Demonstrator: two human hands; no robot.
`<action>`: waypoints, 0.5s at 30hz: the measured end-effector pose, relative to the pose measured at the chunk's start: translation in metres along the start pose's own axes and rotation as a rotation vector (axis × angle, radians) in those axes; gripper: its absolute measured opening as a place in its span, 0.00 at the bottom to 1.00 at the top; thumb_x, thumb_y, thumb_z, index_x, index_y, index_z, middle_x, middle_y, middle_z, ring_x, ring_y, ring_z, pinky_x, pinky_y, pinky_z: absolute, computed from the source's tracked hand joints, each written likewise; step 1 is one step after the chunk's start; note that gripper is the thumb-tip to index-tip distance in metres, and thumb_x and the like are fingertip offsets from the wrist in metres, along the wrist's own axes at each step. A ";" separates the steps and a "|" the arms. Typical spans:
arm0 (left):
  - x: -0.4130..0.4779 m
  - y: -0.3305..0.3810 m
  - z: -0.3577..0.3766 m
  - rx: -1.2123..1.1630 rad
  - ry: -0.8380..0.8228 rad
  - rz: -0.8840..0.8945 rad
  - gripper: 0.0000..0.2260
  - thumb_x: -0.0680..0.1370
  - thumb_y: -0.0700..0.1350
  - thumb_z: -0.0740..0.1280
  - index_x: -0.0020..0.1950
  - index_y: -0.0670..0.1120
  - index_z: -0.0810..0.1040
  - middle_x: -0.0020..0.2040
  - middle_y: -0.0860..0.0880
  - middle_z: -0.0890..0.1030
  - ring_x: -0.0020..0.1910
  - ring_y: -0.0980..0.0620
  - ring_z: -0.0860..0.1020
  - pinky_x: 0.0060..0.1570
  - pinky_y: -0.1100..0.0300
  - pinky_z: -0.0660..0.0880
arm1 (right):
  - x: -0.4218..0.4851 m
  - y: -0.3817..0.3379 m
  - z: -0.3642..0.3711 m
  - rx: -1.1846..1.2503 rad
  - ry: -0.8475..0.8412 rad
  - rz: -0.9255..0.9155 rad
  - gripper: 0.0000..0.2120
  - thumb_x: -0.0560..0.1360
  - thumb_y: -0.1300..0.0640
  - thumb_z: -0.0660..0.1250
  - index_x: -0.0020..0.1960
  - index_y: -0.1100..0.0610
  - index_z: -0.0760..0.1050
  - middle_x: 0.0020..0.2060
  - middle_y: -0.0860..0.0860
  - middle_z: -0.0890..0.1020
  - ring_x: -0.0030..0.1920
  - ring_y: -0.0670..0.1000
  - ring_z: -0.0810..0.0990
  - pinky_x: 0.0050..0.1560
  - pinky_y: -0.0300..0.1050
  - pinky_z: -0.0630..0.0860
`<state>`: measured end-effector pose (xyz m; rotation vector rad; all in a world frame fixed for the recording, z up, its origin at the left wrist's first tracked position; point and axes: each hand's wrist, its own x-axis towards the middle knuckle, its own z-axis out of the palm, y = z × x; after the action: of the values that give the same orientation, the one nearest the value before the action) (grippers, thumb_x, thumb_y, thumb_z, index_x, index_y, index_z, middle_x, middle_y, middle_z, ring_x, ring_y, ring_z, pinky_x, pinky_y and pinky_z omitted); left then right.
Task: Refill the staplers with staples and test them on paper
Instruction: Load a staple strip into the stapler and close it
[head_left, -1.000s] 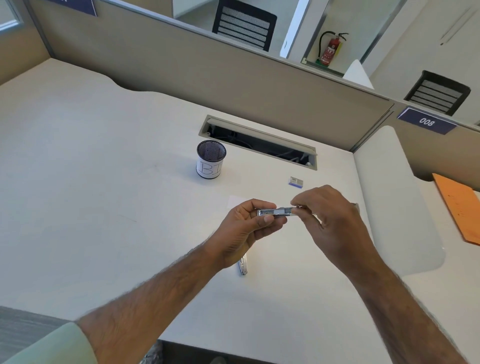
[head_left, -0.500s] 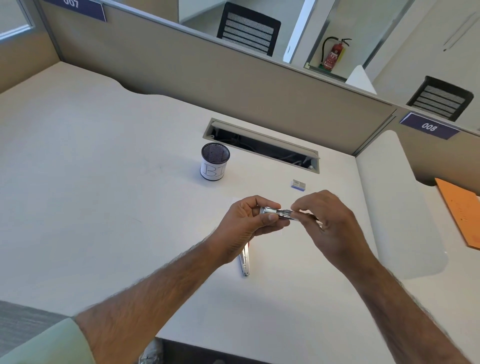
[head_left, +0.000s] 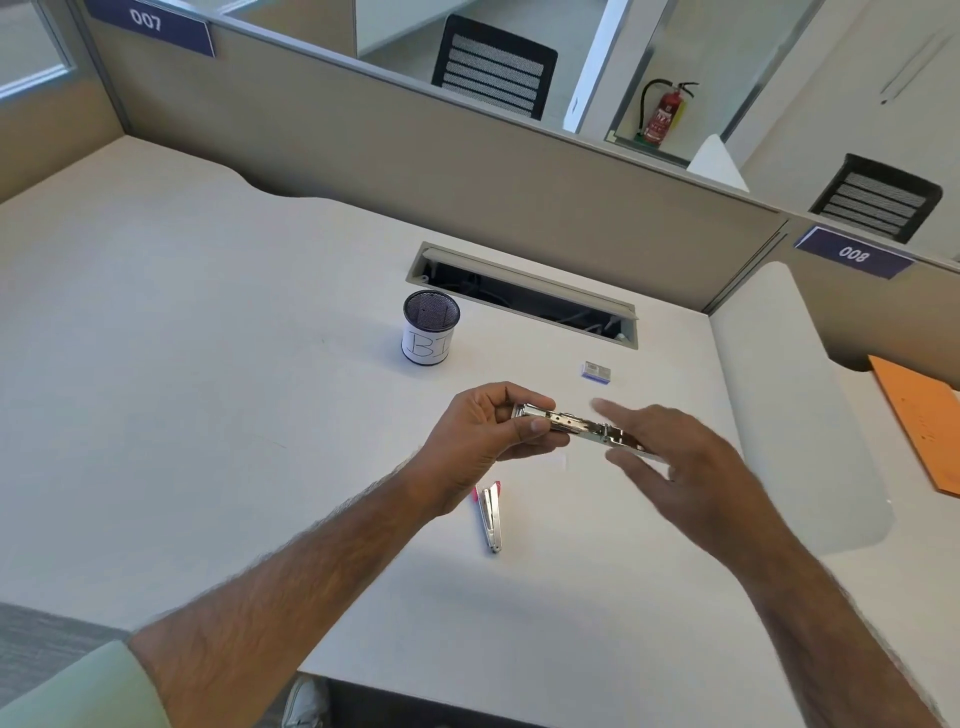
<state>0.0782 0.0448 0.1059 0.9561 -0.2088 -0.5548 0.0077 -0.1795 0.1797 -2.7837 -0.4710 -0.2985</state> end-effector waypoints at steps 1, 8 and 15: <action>0.000 0.001 -0.002 -0.002 0.011 -0.004 0.07 0.77 0.35 0.72 0.52 0.44 0.85 0.50 0.36 0.87 0.50 0.40 0.87 0.52 0.54 0.83 | -0.006 0.007 -0.004 0.028 0.040 0.065 0.21 0.75 0.57 0.74 0.67 0.47 0.78 0.45 0.45 0.81 0.45 0.49 0.80 0.48 0.47 0.78; 0.000 0.005 -0.011 0.089 -0.003 -0.107 0.05 0.78 0.36 0.72 0.53 0.42 0.84 0.51 0.37 0.87 0.48 0.43 0.88 0.51 0.53 0.83 | -0.012 0.009 0.005 0.845 0.432 0.377 0.12 0.73 0.68 0.74 0.51 0.53 0.80 0.43 0.54 0.86 0.40 0.52 0.83 0.47 0.39 0.80; 0.005 0.004 0.004 0.249 -0.089 -0.241 0.06 0.79 0.38 0.73 0.55 0.38 0.82 0.50 0.36 0.87 0.47 0.43 0.88 0.49 0.54 0.83 | 0.008 -0.021 0.046 0.541 0.447 0.355 0.17 0.78 0.64 0.69 0.63 0.48 0.79 0.50 0.44 0.83 0.51 0.45 0.82 0.50 0.32 0.76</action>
<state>0.0825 0.0412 0.1109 1.2080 -0.2482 -0.8071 0.0144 -0.1434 0.1441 -2.1314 0.0540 -0.5889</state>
